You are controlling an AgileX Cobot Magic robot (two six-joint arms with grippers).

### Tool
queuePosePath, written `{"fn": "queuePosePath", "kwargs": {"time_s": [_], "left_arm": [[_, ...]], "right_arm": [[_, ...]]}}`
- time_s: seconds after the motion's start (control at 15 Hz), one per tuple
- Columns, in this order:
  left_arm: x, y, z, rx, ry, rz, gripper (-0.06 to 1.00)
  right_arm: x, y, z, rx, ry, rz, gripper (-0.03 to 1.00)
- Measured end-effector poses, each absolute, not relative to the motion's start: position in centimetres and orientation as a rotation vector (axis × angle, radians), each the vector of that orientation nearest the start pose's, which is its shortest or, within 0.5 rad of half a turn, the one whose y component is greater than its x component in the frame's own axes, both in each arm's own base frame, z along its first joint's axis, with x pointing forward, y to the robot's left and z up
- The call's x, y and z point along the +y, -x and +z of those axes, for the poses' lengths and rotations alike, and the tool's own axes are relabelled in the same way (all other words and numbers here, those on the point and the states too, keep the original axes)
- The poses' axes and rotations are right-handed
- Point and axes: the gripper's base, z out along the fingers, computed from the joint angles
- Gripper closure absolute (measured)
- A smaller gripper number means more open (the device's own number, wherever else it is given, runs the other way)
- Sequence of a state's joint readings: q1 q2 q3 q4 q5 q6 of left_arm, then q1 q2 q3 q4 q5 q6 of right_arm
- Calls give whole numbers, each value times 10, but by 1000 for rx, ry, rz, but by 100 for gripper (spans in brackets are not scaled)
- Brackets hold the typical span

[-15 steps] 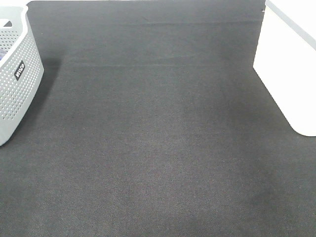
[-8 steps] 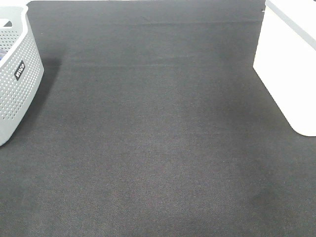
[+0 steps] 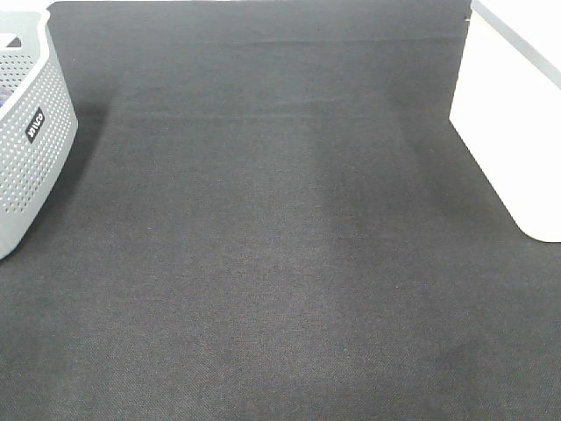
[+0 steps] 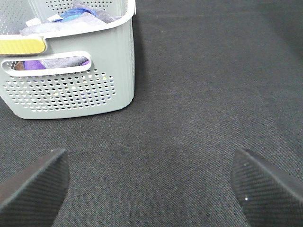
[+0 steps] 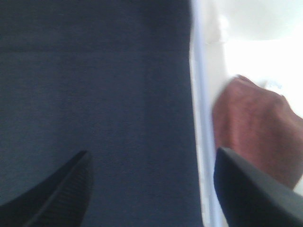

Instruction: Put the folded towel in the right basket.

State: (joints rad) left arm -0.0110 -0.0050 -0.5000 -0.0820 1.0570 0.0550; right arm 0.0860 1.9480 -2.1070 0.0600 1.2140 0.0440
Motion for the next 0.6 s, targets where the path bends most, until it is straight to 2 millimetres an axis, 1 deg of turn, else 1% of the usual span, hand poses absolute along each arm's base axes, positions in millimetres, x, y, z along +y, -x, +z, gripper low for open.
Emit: {"fn": "queuePosePath", "kwargs": {"time_s": [0.07, 0.13, 0.27, 0.4, 0.6], "left_arm": [[-7, 6, 278, 2032, -71, -72, 7], [-7, 6, 278, 2032, -71, -72, 7], [-7, 6, 278, 2032, -71, -72, 7], [-7, 6, 278, 2032, -71, -72, 7], [-7, 6, 278, 2032, -71, -72, 7]], "right_arm": [[52, -419, 386, 2527, 80, 138, 29], [58, -400, 396, 2523, 103, 151, 29], [56, -370, 400, 2549, 89, 157, 29], [49, -332, 398, 2589, 88, 134, 29], [41, -272, 383, 2653, 88, 128, 29]]}}
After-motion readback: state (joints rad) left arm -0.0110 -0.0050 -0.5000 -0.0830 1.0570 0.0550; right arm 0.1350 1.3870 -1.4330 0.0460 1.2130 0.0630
